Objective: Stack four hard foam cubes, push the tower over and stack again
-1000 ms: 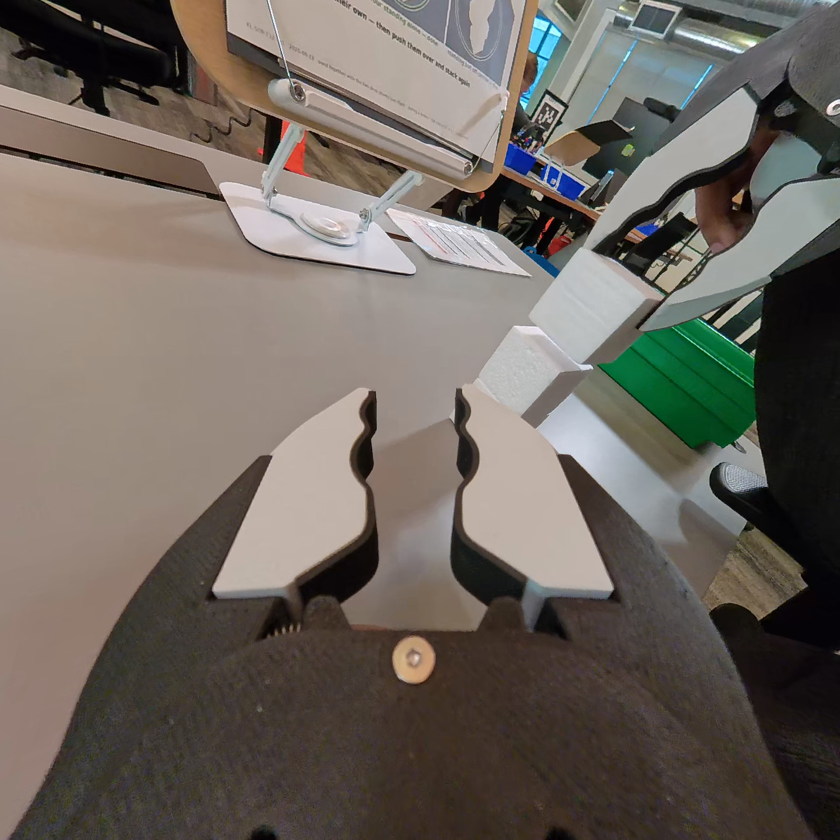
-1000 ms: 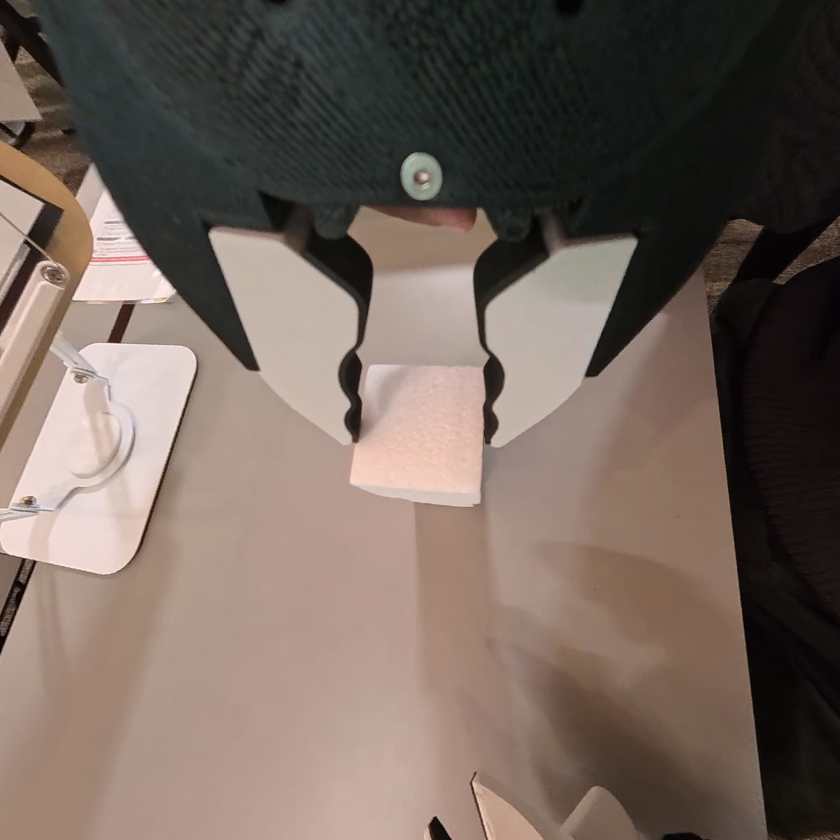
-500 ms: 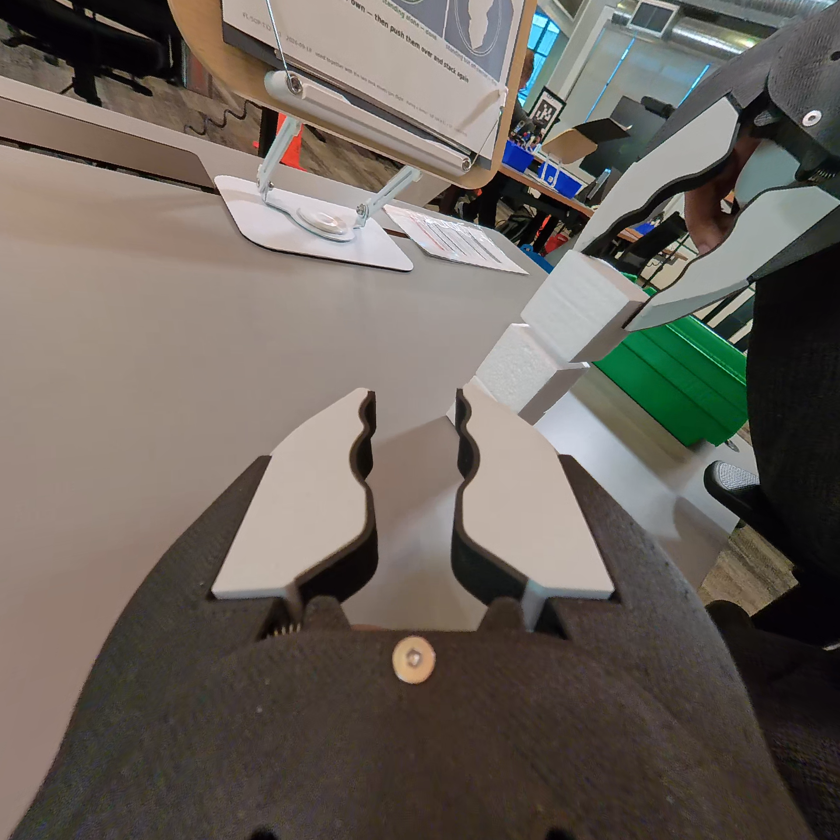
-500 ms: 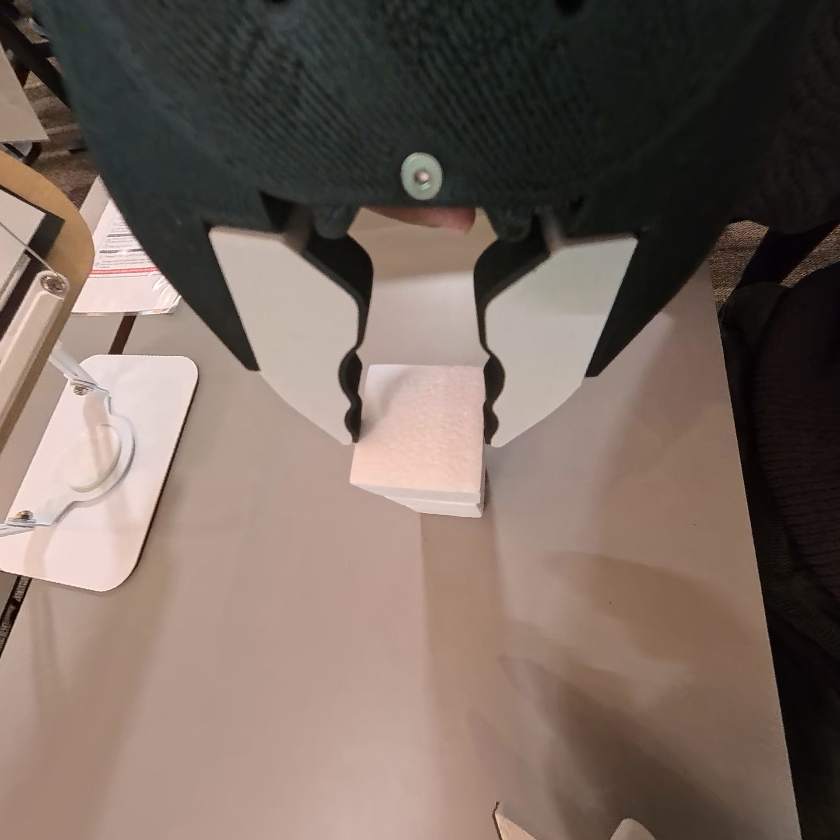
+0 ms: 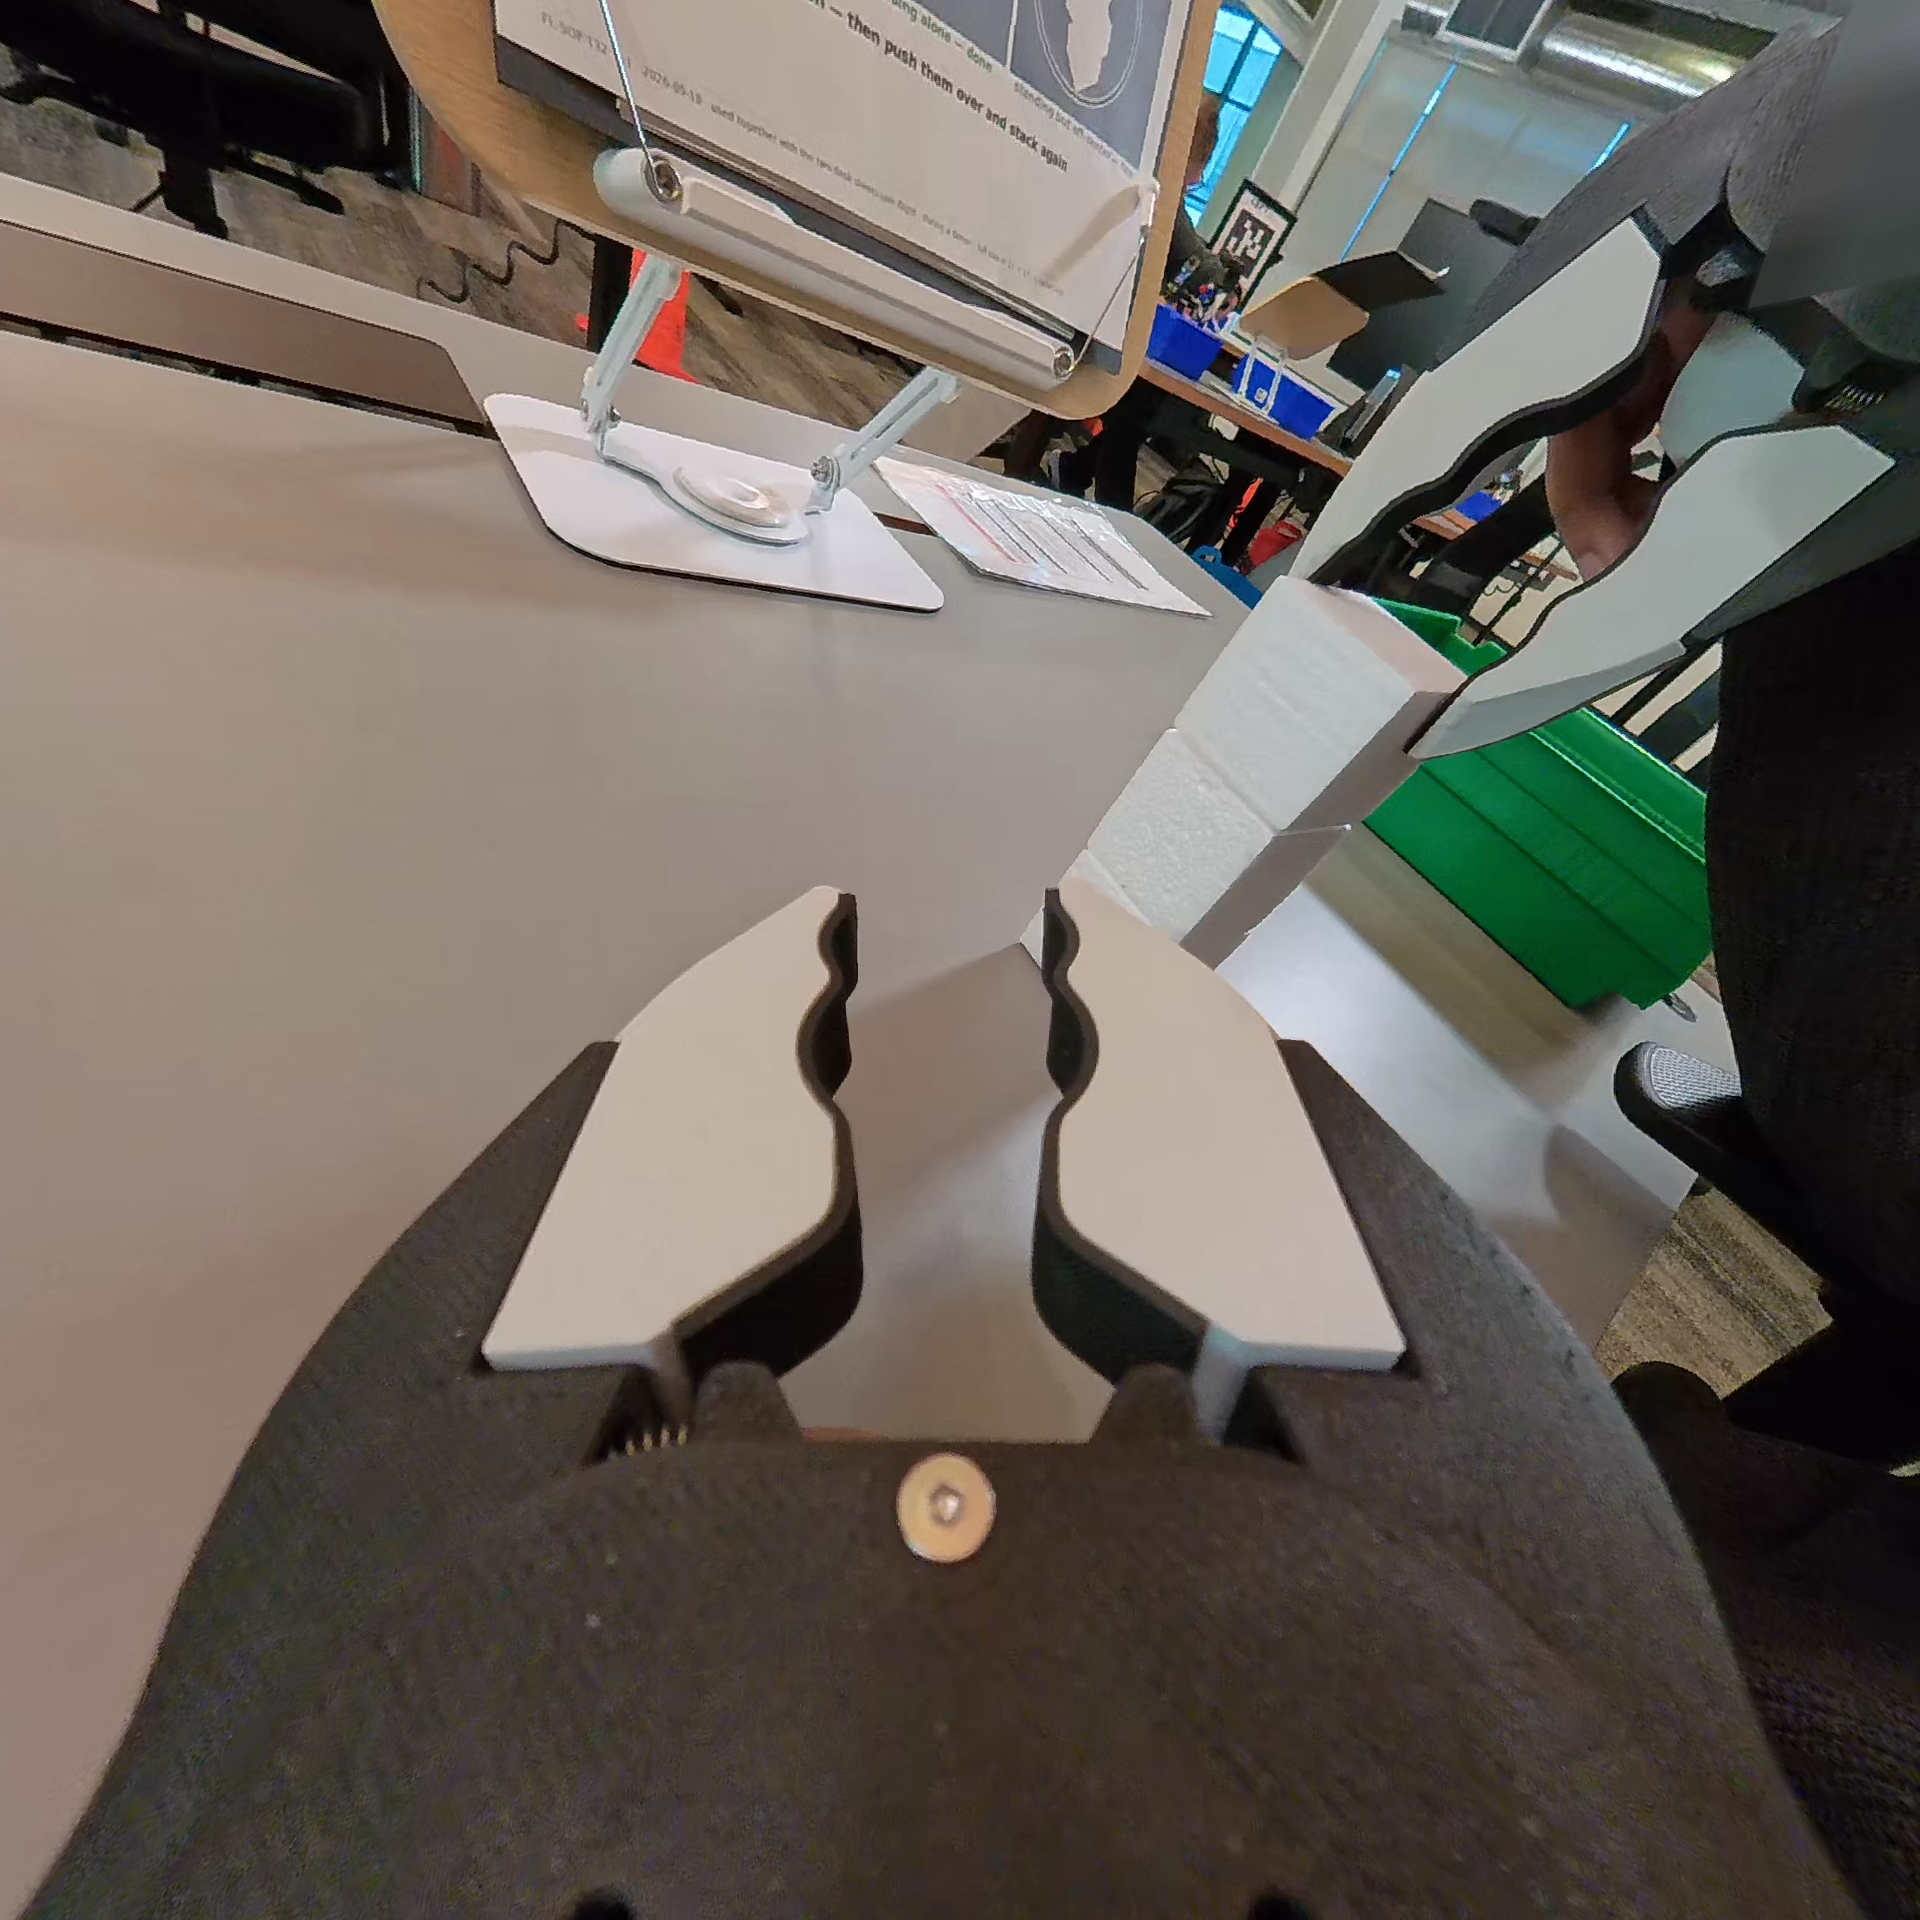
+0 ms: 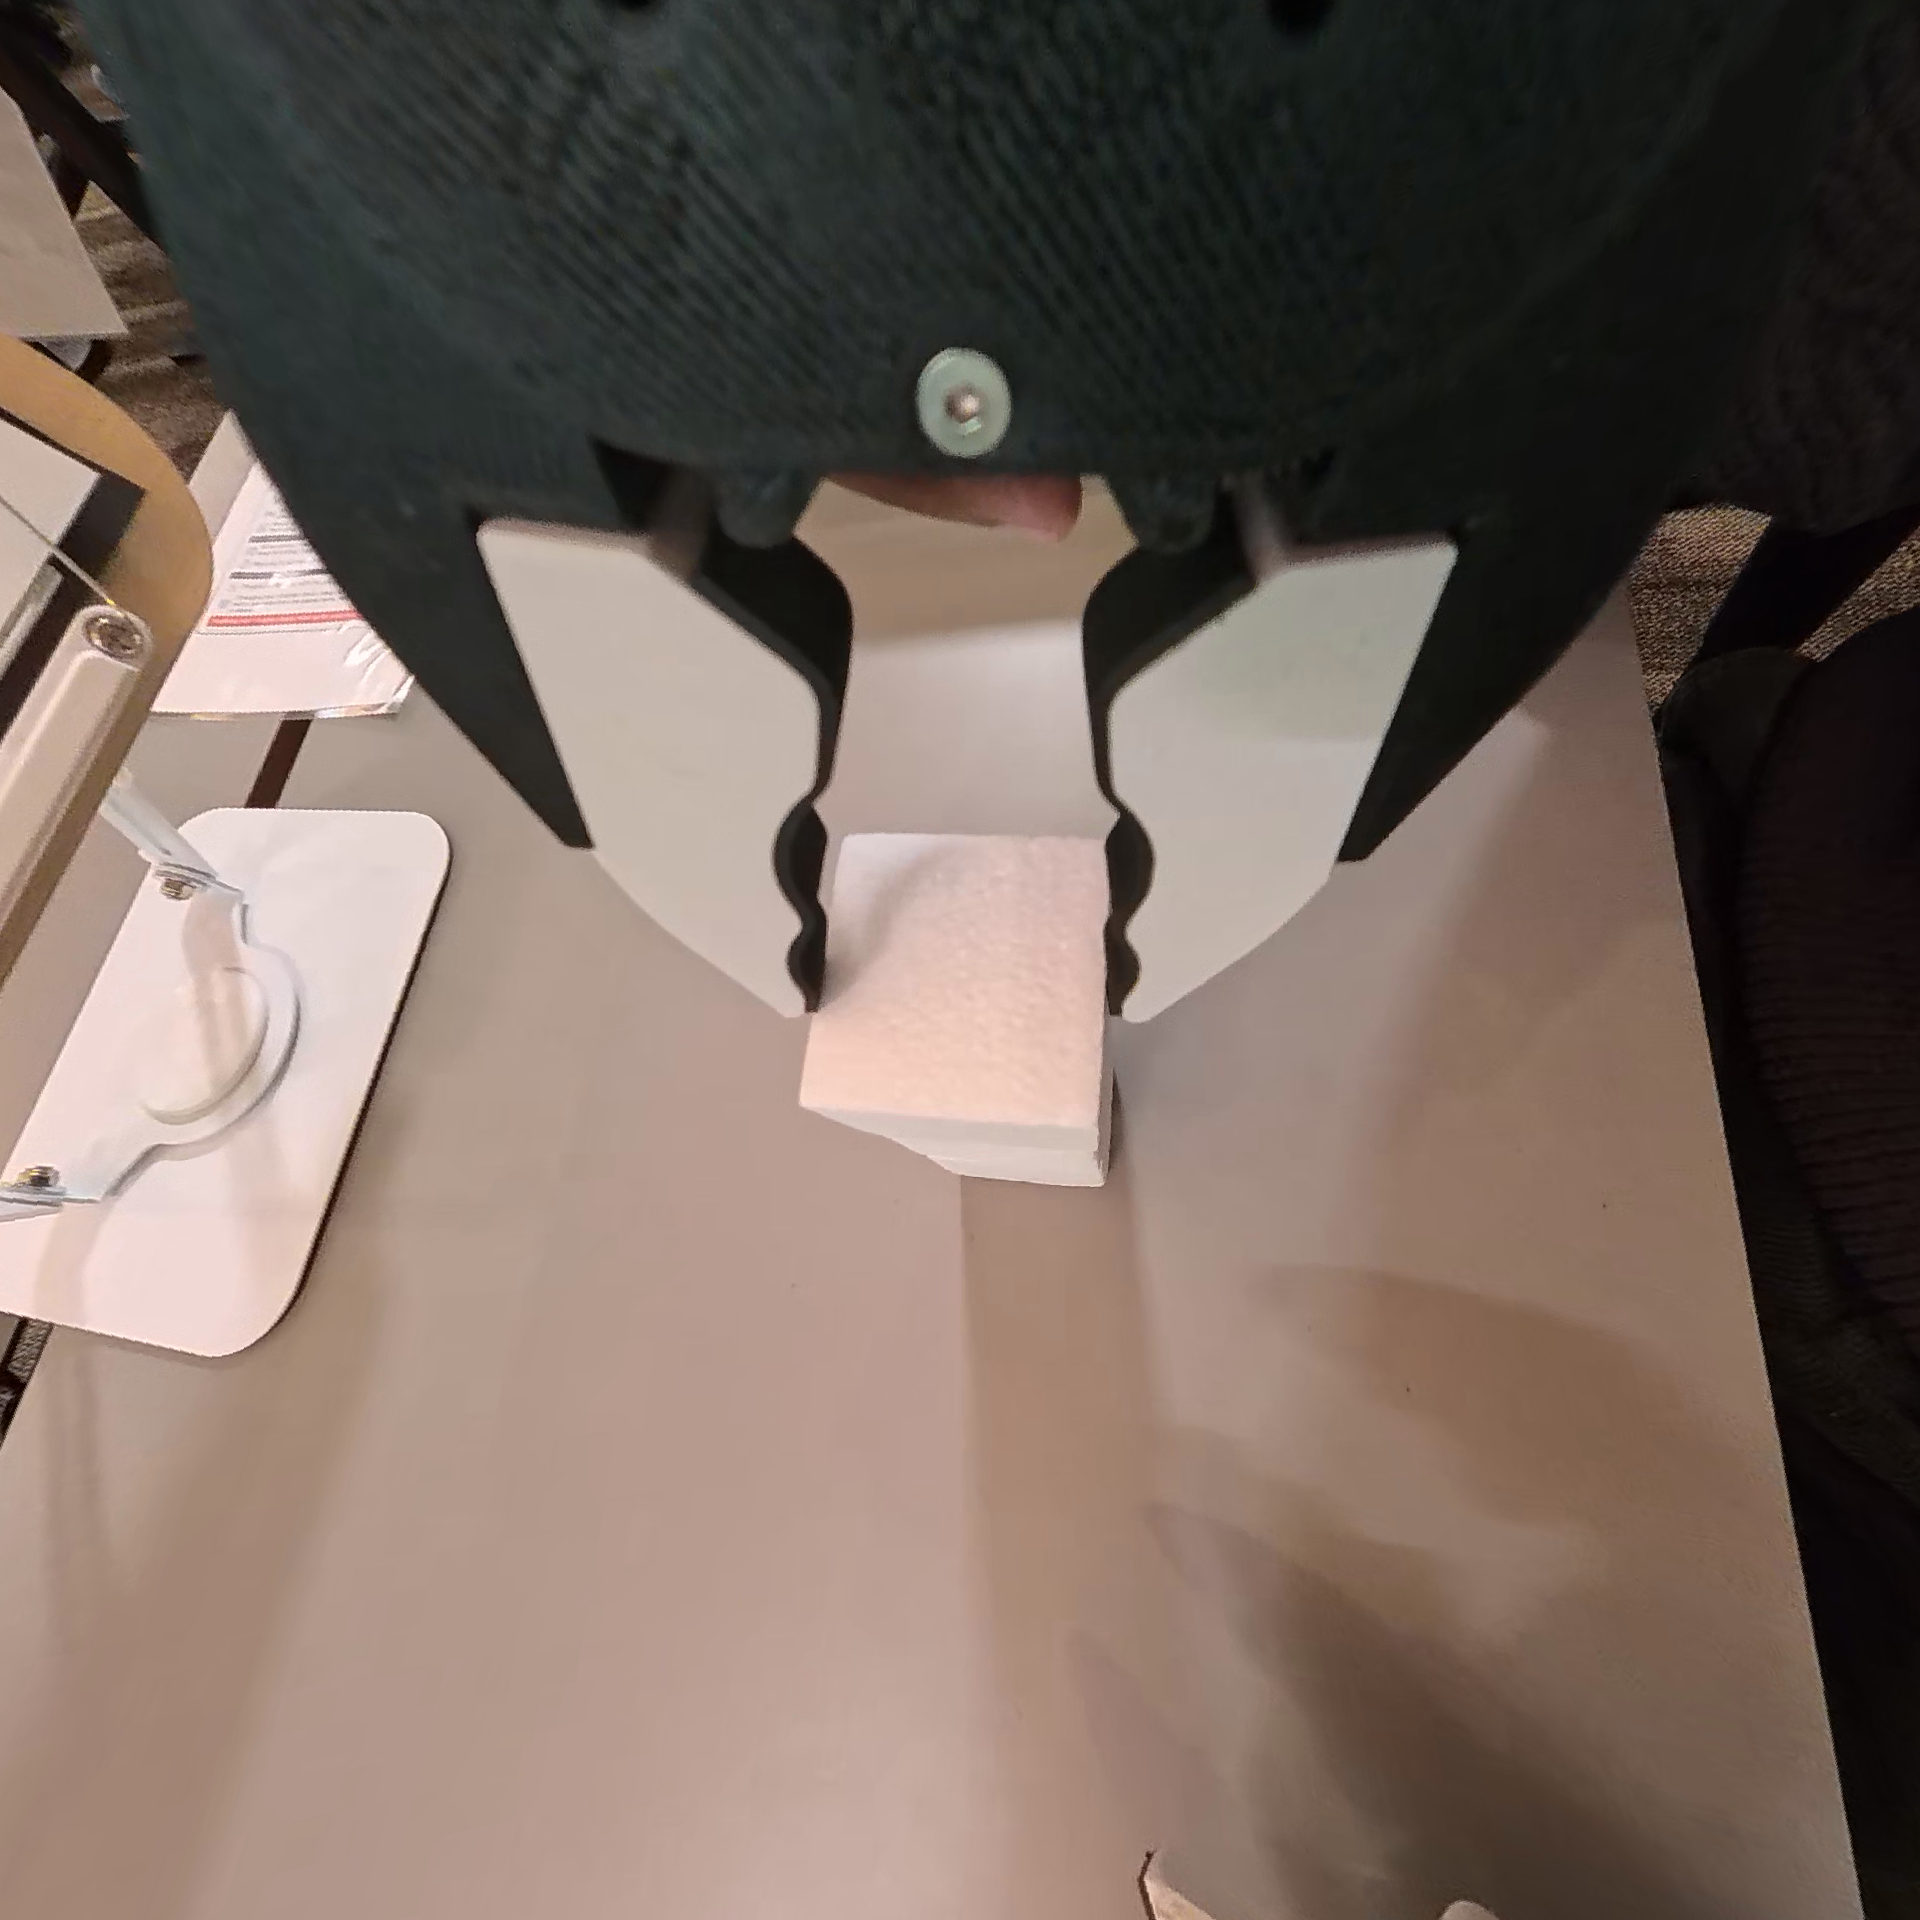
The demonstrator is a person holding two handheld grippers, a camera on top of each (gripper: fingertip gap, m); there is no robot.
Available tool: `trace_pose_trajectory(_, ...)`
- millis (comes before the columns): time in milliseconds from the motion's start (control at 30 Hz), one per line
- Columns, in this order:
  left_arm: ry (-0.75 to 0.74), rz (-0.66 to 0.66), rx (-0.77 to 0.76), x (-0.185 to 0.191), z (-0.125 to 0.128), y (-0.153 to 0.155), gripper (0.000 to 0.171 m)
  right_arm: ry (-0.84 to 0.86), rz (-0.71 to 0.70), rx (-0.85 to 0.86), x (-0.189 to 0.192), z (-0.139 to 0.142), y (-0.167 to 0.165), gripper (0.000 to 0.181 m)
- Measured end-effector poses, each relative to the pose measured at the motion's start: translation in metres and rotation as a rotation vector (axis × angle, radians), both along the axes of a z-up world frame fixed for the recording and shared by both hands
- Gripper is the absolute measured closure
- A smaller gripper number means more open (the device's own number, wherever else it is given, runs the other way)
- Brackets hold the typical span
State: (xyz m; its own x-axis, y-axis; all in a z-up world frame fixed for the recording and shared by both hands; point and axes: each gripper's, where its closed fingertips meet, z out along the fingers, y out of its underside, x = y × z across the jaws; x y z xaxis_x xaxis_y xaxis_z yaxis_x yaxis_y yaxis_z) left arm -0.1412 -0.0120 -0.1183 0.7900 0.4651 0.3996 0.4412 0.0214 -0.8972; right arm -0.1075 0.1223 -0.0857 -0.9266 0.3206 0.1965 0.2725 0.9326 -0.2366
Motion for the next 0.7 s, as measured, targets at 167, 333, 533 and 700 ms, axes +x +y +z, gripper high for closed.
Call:
trace_pose_trajectory(167,-0.001,0.0,-0.002,0.0001,-0.0002,0.0001,0.136,-0.001,0.005,-0.002,-0.0004,-0.0008,-0.0007,0.128)
trace_pose_trajectory(333,-0.001,0.0,-0.003,0.0001,-0.0005,0.0001,0.136,-0.002,0.008,-0.006,-0.0006,-0.0009,-0.0004,0.128)
trace_pose_trajectory(533,-0.001,0.0,-0.006,0.0002,-0.001,0.0002,0.136,0.022,0.031,-0.007,-0.0011,-0.0002,0.0003,0.128)
trace_pose_trajectory(700,-0.002,0.002,-0.011,-0.0001,-0.0017,0.0001,0.136,0.087,0.048,-0.023,-0.003,0.0047,-0.0005,0.128)
